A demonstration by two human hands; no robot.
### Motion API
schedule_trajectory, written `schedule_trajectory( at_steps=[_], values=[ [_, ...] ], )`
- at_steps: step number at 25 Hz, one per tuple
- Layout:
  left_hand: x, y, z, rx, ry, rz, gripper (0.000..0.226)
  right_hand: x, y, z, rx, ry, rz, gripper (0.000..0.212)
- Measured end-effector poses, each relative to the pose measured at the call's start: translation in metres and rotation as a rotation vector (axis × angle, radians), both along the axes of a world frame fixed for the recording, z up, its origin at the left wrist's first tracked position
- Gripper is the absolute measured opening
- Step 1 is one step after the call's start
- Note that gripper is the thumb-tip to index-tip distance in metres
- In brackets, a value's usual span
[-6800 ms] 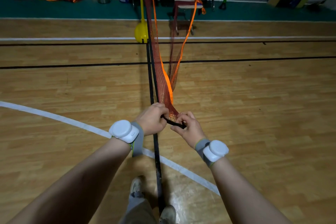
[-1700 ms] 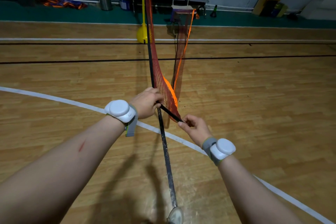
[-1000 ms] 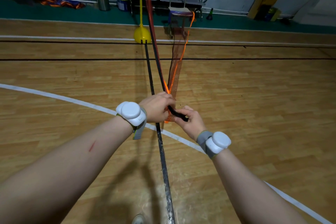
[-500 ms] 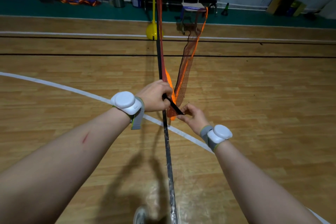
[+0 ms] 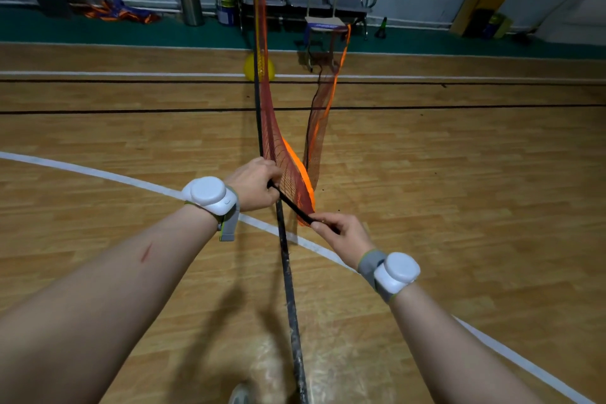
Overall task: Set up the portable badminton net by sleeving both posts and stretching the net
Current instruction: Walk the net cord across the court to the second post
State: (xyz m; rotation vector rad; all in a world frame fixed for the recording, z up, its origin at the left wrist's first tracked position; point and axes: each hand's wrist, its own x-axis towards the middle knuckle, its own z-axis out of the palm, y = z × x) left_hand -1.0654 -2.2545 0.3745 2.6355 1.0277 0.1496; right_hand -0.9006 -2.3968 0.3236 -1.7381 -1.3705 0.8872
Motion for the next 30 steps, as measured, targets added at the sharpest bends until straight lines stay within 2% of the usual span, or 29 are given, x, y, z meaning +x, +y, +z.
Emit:
schedule_trajectory(
  at_steps=[6, 11, 14, 16, 22, 25, 30],
  values=[
    [0.029, -0.036, -0.001, -0.023, 0.006, -0.107, 0.042, 0.001, -0.024, 0.014, -0.006, 0.043, -0.003, 0.025],
    [0.042, -0.081, -0.006, -0.012, -0.024, -0.179, 0.031, 0.013, -0.038, 0.017, 0.016, 0.016, 0.014, 0.028],
    [0.038, -0.096, -0.003, 0.025, -0.025, -0.124, 0.030, 0.017, -0.048, 0.011, 0.108, -0.170, -0.007, 0.016],
    [0.032, -0.101, 0.000, 0.032, -0.027, -0.097, 0.028, 0.020, -0.052, 0.007, 0.142, -0.237, -0.024, 0.021],
    [0.012, -0.110, 0.014, 0.049, -0.124, 0.012, 0.021, 0.022, -0.068, -0.007, 0.037, -0.197, 0.049, 0.017],
    [-0.004, -0.106, 0.016, 0.062, -0.097, 0.043, 0.022, 0.015, -0.072, -0.009, 0.039, -0.188, 0.028, 0.018],
    [-0.029, -0.103, 0.023, 0.042, -0.071, 0.064, 0.021, -0.007, -0.077, 0.000, 0.087, -0.289, 0.013, 0.031]
  ],
)
